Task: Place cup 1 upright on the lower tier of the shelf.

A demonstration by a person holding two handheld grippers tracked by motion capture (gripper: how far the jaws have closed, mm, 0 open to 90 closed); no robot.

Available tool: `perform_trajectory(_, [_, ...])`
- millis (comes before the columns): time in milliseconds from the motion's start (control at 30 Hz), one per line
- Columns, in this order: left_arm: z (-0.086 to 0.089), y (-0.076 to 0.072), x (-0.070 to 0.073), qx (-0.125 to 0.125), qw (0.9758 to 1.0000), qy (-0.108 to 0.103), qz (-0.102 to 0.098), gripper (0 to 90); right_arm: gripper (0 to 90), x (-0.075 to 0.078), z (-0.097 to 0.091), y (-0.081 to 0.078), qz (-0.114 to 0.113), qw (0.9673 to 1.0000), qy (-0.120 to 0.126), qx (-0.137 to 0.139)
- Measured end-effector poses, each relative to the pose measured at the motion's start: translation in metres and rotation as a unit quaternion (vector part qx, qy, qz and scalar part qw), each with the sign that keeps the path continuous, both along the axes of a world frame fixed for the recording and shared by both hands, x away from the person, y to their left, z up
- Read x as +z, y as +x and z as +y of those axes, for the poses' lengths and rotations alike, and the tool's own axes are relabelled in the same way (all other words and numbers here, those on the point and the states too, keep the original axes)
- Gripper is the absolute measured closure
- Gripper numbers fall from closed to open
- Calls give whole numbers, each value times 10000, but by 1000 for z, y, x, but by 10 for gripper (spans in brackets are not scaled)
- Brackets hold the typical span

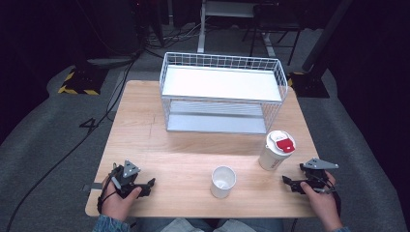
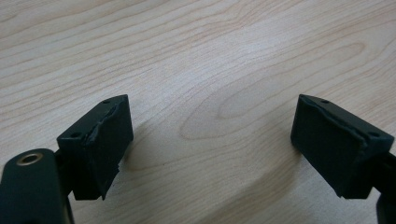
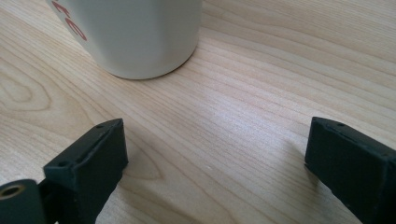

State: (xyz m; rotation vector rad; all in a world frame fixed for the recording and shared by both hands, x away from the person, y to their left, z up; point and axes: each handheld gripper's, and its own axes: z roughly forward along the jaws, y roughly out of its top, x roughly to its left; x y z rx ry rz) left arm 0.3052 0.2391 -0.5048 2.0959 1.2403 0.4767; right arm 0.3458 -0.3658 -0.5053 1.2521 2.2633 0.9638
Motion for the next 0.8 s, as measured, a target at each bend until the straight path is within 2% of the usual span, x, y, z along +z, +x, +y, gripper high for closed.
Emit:
perform_trajectory(400, [0, -3, 1, -31, 10000, -49, -5, 175, 45, 0, 1, 1, 20, 10000, -8, -17])
perform_trajectory(433, [0, -5, 2, -26, 9999, -144, 9, 183, 45, 0, 1, 1, 18, 10000, -11, -19])
perform_trajectory(467, [0, -5, 2, -26, 9999, -144, 9, 184, 45, 0, 1, 1, 18, 10000, -11, -19])
perform_trajectory(500, [0, -6, 6, -37, 9998, -172, -55, 184, 44, 0, 1, 1, 16, 10000, -12, -22])
perform_trajectory(667, [-2, -8, 15, -43, 9994, -309, -134, 191, 42, 0, 1, 1, 16, 10000, -14, -26])
perform_trajectory(800, [-5, -11, 25, -154, 9988, -415, -210, 202, 42, 0, 1, 1, 17, 10000, -14, -27])
